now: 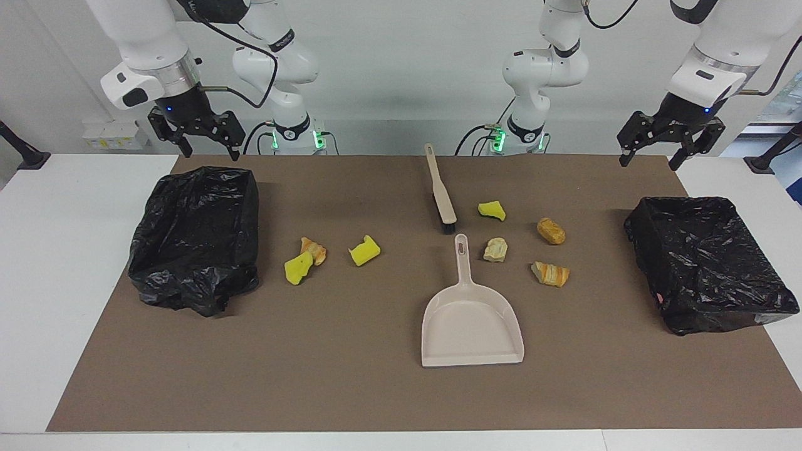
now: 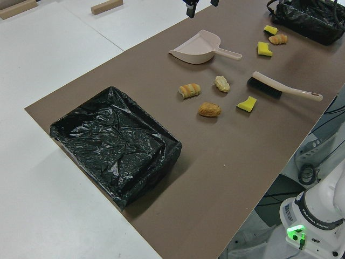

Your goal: Sweep and dump trash in bin

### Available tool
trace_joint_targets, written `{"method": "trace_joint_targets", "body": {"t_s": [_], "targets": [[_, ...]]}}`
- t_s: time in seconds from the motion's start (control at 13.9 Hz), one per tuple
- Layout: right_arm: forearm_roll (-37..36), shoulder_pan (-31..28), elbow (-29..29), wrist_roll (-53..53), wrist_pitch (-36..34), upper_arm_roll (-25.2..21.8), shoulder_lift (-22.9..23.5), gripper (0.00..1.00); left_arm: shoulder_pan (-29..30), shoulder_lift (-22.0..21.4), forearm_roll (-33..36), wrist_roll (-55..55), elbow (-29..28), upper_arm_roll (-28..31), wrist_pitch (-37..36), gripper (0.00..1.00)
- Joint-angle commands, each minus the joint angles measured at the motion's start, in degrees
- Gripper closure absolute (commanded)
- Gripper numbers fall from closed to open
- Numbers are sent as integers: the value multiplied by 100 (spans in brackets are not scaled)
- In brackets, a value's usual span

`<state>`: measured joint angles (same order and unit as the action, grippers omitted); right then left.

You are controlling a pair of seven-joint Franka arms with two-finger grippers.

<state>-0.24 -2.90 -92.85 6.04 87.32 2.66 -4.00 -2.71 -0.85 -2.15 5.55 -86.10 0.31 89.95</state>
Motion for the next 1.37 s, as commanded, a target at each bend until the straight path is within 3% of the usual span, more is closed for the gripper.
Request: {"method": "trace_joint_targets", "body": {"t_s": [0.0, 0.72, 0.87, 1.3], "targets": [[103, -8, -153, -77, -154, -47, -170, 0, -19, -21, -49, -1, 58, 13, -4, 0], [138, 18, -128, -59, -172, 23, -153, 0, -45, 23, -49, -19, 14, -40, 5, 0], [147, 18, -146, -68, -181, 24, -136, 0, -281, 67, -49, -123, -56, -49, 14, 0], [112, -26, -93, -121, -181, 32, 163, 0, -1379, 137, -49, -1554, -1416, -66, 1936, 0]]}}
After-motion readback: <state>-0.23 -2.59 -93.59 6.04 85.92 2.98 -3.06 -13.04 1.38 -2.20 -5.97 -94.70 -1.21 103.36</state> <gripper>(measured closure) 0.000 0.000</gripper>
